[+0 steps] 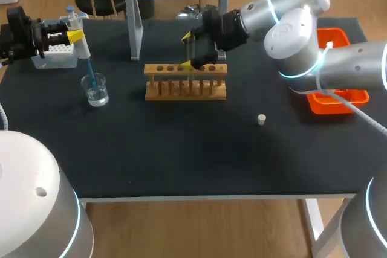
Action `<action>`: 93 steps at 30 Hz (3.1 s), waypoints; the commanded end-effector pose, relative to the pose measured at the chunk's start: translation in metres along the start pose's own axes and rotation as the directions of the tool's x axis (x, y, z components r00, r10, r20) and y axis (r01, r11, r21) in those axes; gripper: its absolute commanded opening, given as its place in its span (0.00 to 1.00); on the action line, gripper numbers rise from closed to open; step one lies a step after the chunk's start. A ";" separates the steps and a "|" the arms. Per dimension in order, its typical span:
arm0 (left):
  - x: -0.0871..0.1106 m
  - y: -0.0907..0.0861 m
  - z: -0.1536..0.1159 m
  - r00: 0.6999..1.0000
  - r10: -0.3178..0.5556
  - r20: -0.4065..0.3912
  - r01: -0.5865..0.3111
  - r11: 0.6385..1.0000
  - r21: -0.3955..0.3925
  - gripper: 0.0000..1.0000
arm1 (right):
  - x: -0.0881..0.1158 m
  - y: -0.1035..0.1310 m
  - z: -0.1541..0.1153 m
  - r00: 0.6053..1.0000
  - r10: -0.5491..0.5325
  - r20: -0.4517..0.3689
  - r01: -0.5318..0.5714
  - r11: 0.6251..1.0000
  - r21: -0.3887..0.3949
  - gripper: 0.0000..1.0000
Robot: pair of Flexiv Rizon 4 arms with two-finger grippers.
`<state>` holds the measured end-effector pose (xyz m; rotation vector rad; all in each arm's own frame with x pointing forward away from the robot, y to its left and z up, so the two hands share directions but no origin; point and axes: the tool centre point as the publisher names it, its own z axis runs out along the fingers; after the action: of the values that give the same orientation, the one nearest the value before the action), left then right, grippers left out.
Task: Invert the test tube, pick up the pipette, mount the tip to pipette, aspirate from beaker and dispense into the tube, eject the tip, return the pipette, and cap with the stopper.
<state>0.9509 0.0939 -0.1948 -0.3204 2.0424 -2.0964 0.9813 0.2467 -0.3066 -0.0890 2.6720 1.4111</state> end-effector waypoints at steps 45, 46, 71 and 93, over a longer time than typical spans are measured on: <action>0.013 -0.025 0.002 0.999 0.037 -0.002 -0.037 0.999 -0.030 0.00 | -0.001 0.000 0.001 1.000 0.000 -0.001 0.000 1.000 0.001 1.00; 0.013 -0.027 0.003 0.999 0.039 -0.002 -0.039 0.999 -0.032 0.00 | -0.001 0.000 0.001 1.000 0.000 -0.001 0.000 1.000 0.001 1.00; 0.041 -0.108 0.042 0.991 0.119 -0.056 -0.123 0.990 -0.070 0.00 | -0.001 0.000 0.001 1.000 0.000 -0.001 0.000 1.000 0.001 1.00; 0.057 -0.161 0.140 0.967 0.070 -0.246 -0.082 0.996 -0.042 0.00 | -0.001 0.000 0.001 1.000 0.000 -0.001 0.000 1.000 0.001 1.00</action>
<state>0.9279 -0.0428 -0.0331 -0.0077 2.1892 -2.1257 0.9812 0.2472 -0.3074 -0.0876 2.6690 1.4124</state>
